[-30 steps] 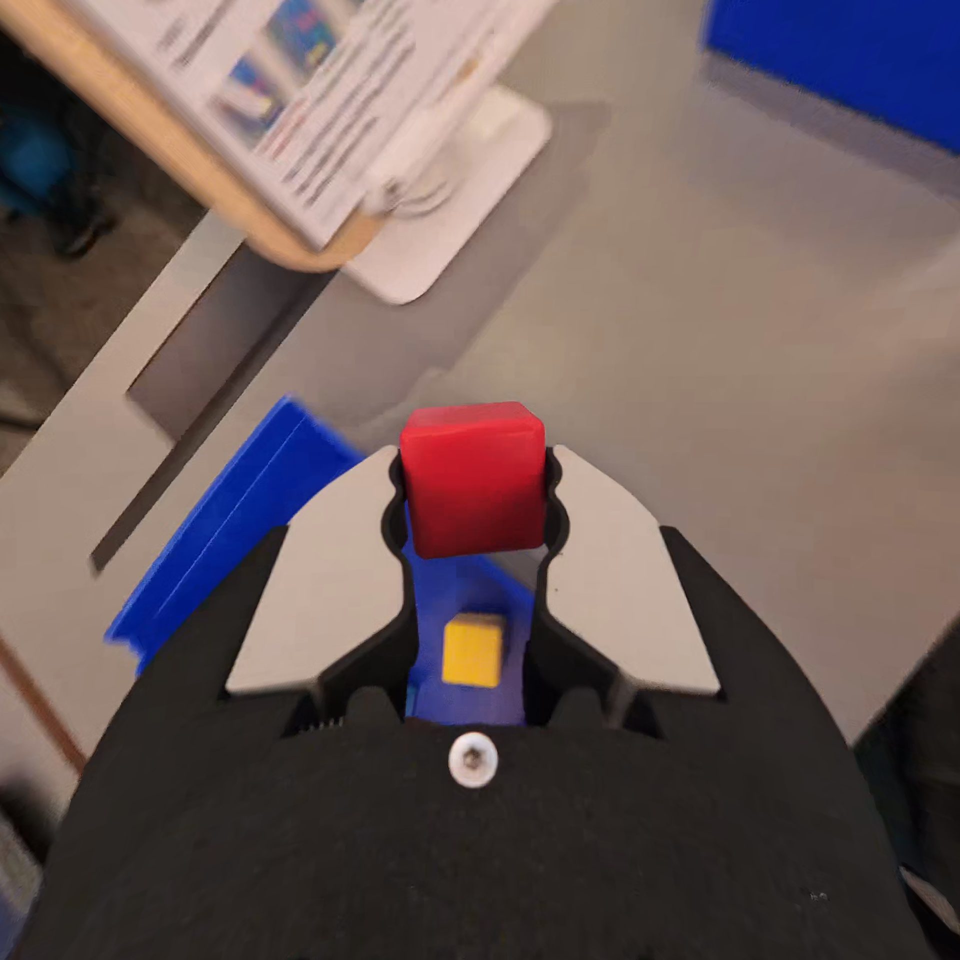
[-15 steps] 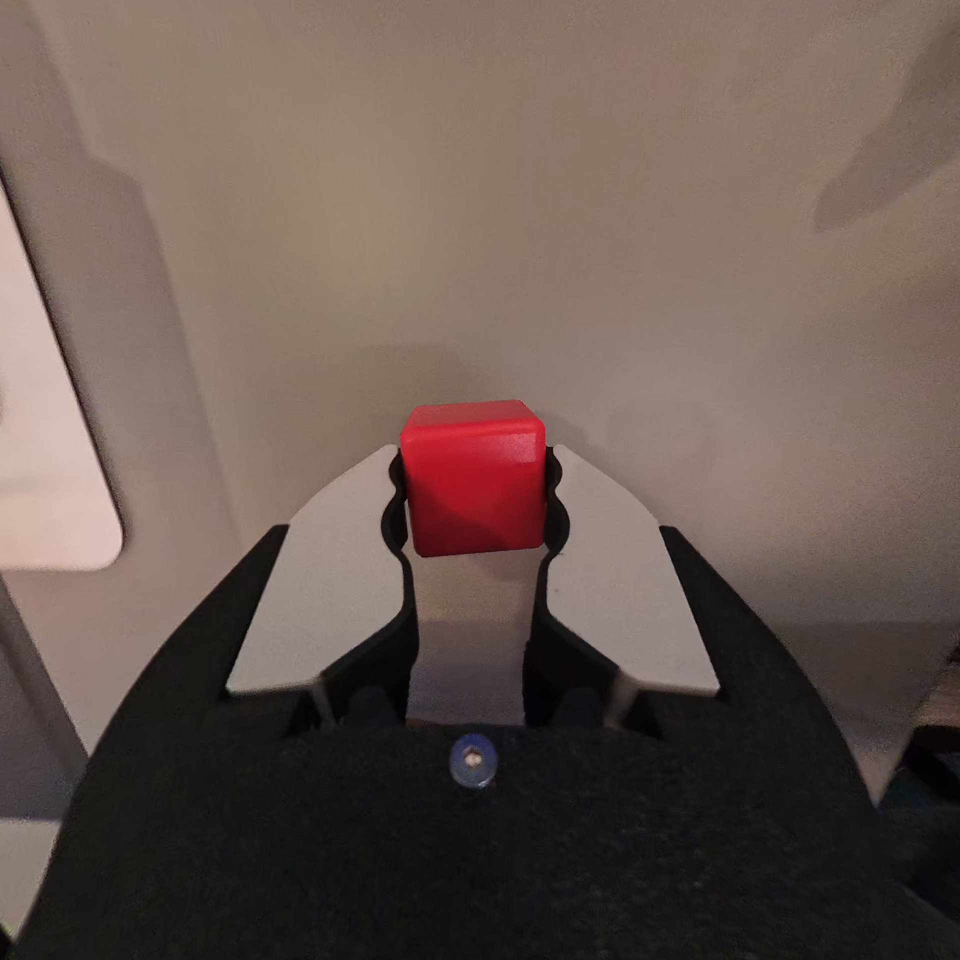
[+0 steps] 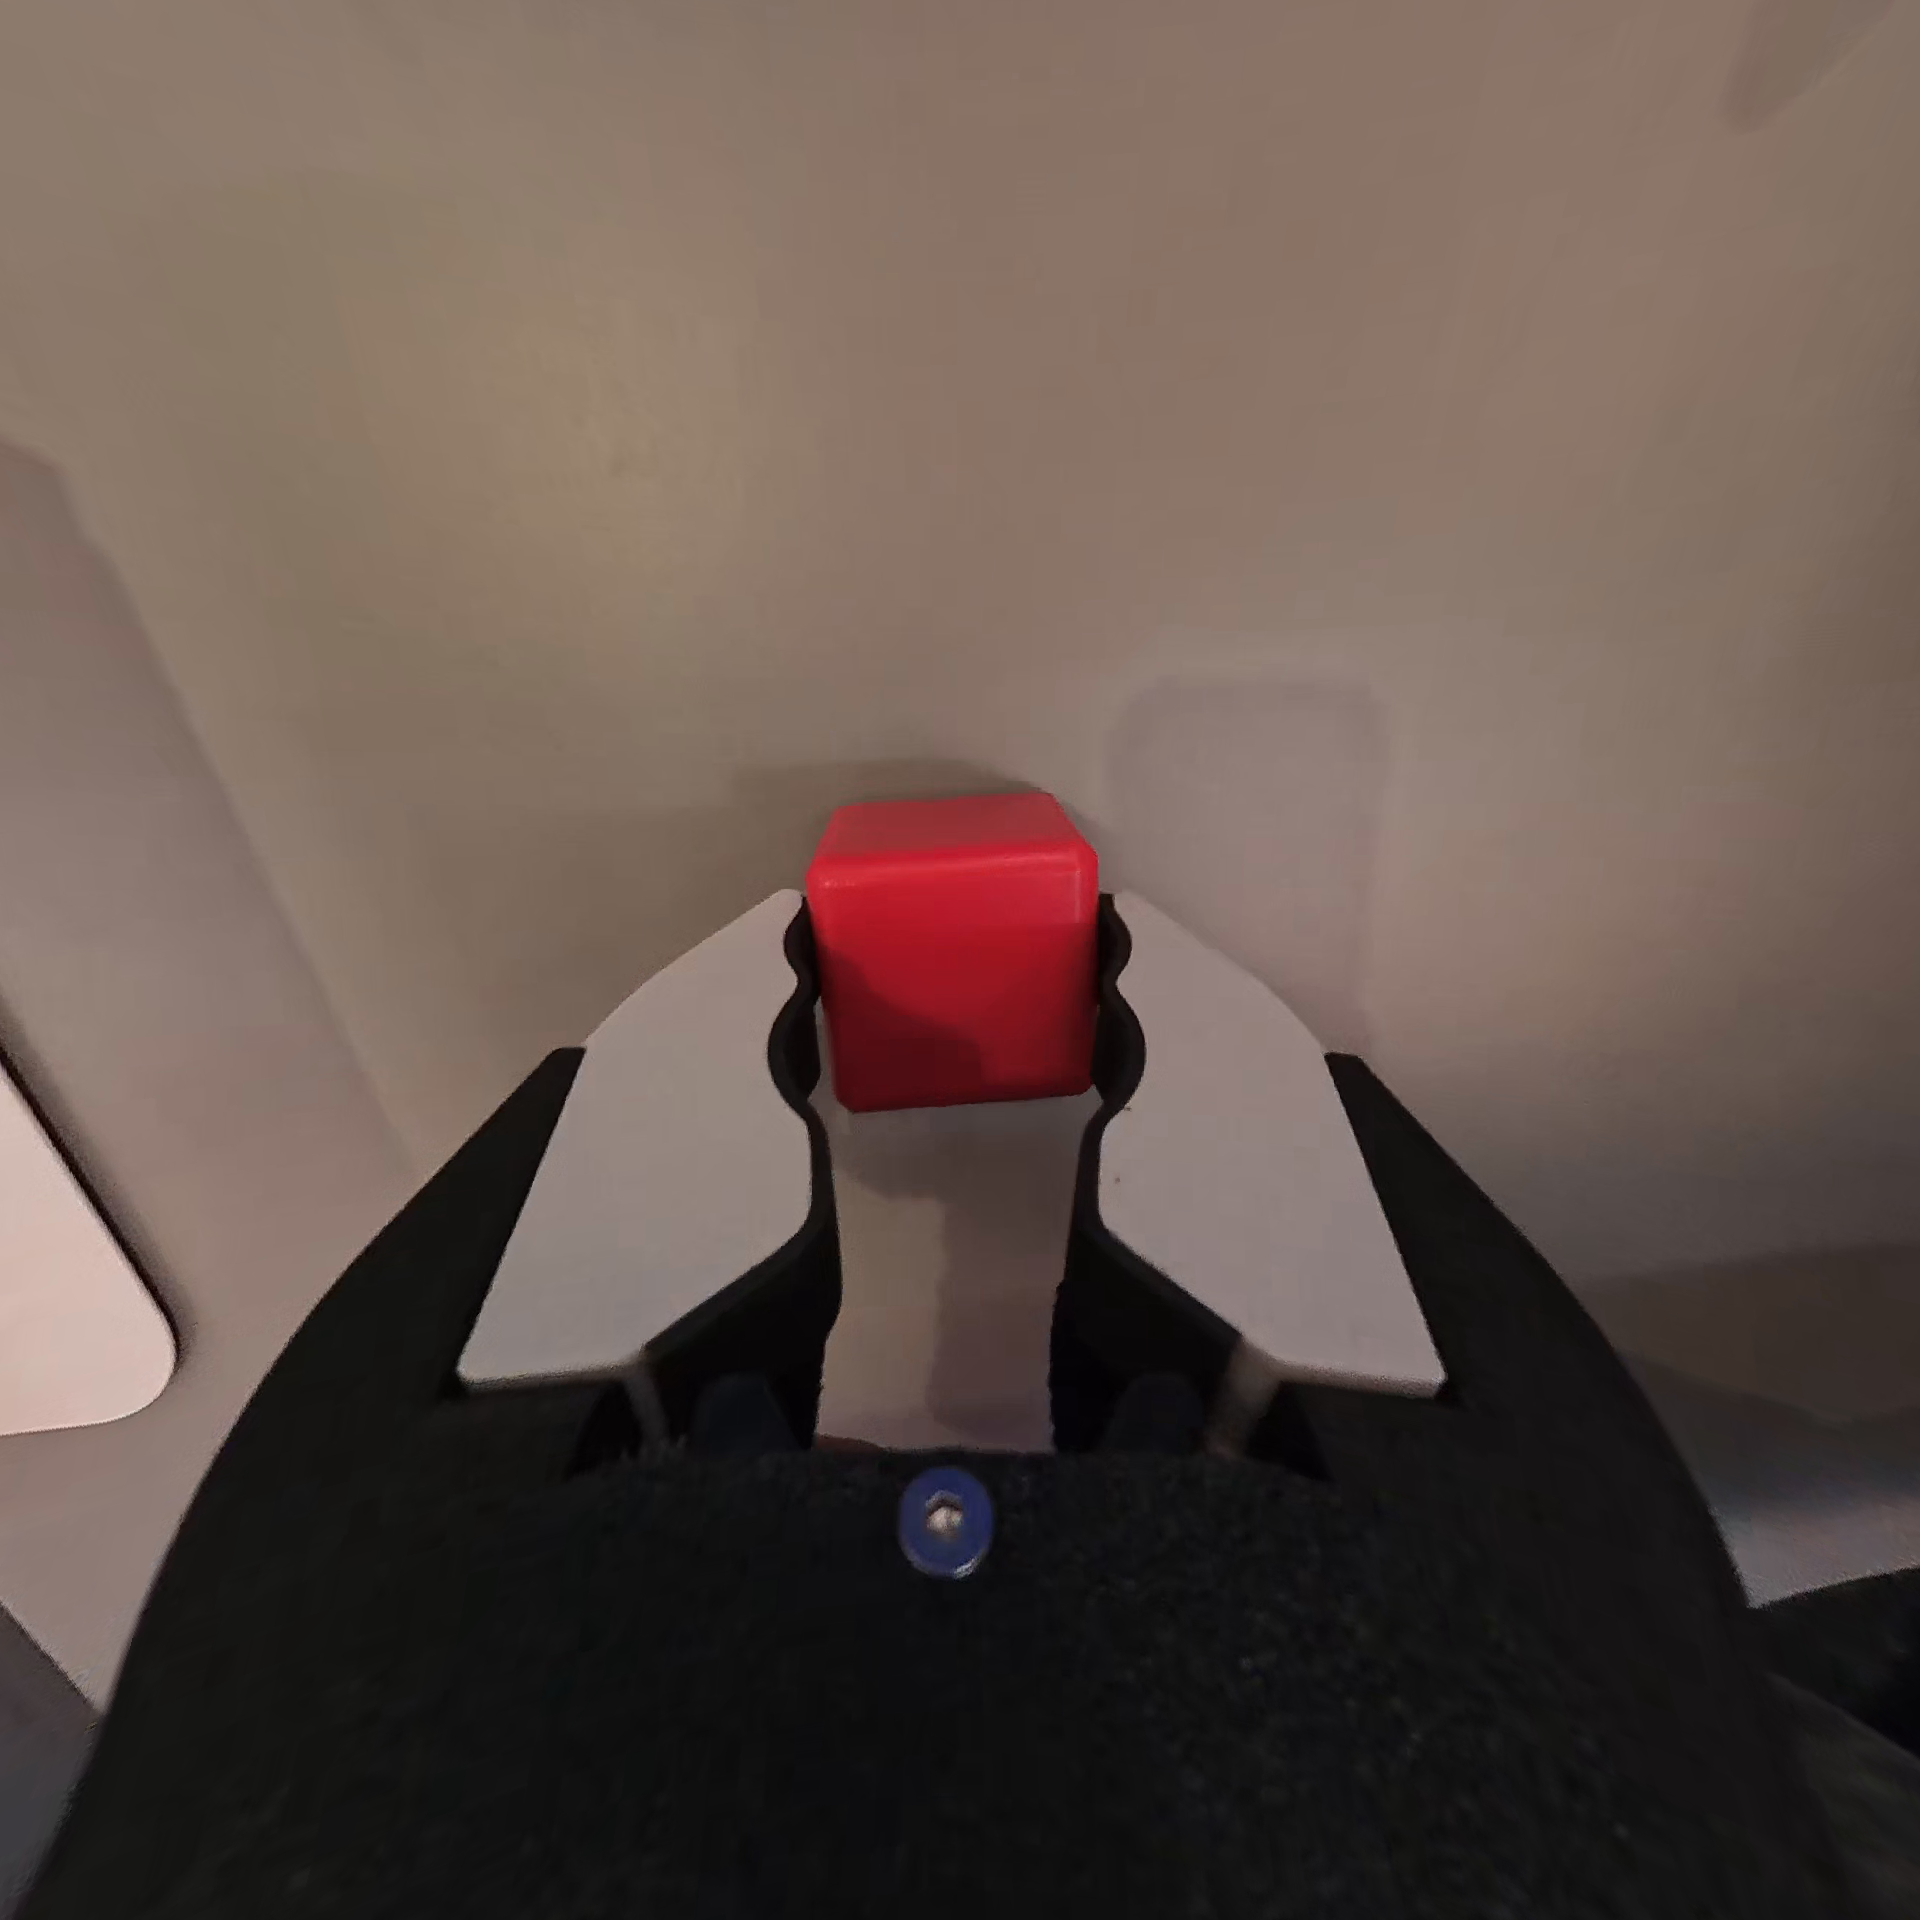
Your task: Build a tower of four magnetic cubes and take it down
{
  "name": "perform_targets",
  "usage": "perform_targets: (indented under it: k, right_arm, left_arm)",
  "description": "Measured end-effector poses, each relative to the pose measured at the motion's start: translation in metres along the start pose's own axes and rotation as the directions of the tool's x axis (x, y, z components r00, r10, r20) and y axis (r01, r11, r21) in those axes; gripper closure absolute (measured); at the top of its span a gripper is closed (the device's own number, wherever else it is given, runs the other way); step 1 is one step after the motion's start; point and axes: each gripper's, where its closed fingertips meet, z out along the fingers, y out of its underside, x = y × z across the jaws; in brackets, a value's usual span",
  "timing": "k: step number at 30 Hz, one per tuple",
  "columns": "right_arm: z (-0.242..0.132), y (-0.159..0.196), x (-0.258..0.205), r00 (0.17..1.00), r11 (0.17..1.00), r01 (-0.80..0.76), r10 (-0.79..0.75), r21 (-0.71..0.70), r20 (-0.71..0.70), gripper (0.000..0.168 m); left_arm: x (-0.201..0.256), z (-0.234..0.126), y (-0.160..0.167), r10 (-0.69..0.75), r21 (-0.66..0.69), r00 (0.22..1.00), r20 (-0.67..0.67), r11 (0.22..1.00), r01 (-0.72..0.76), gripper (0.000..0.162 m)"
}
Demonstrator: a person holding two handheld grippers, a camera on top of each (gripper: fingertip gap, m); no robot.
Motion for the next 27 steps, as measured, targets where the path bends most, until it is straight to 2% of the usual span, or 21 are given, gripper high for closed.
perform_targets:
  k: [6, 9, 12, 14, 16, 18, 21, 24, 27]
  right_arm:
    - [0.0, 0.002, 0.002, 1.0, 1.0, -0.007, 0.007, -0.007, 0.0, 0.115]
    - [-0.002, 0.002, 0.004, 1.0, 1.0, -0.006, 0.006, -0.007, -0.006, 0.115]
    - [-0.002, 0.003, 0.005, 1.0, 1.0, -0.01, 0.01, -0.009, -0.006, 0.115]
    - [-0.002, 0.003, 0.004, 1.0, 1.0, -0.005, 0.005, -0.012, -0.007, 0.116]
    - [-0.002, 0.003, 0.004, 1.0, 1.0, -0.002, 0.002, -0.011, -0.009, 0.116]
    - [-0.002, 0.003, 0.003, 1.0, 1.0, -0.002, 0.002, -0.013, -0.01, 0.116]
    - [-0.003, 0.003, 0.001, 1.0, 1.0, 0.01, -0.011, -0.016, -0.01, 0.117]
    - [-0.002, 0.003, -0.001, 1.0, 1.0, 0.013, -0.013, -0.015, -0.003, 0.117]
    - [0.0, 0.004, -0.004, 1.0, 1.0, 0.019, -0.019, -0.023, 0.004, 0.118]
  left_arm:
    - [0.006, -0.001, -0.002, -0.053, 0.0, 0.998, -0.045, 0.999, 0.053, 0.111]
    - [0.009, -0.011, -0.005, -0.082, 0.028, 0.996, -0.035, 0.996, 0.083, 0.095]
    - [0.02, -0.041, -0.022, -0.124, 0.187, 0.992, -0.032, 0.974, 0.128, 0.08]
    - [0.031, -0.071, -0.032, -0.167, 0.326, 0.986, 0.004, 0.932, 0.157, 0.074]
    - [0.04, -0.107, -0.036, -0.264, 0.487, 0.961, 0.086, 0.852, 0.191, 0.075]
    - [0.054, -0.142, -0.025, -0.423, 0.631, 0.894, 0.152, 0.737, 0.242, 0.077]
    - [0.1, -0.175, 0.0, -0.586, 0.807, 0.796, 0.148, 0.537, 0.245, 0.082]
    - [0.149, -0.177, 0.036, -0.711, 0.868, 0.688, 0.143, 0.424, 0.258, 0.08]
    - [0.198, -0.16, 0.066, -0.801, 0.905, 0.599, 0.013, 0.264, 0.334, 0.081]
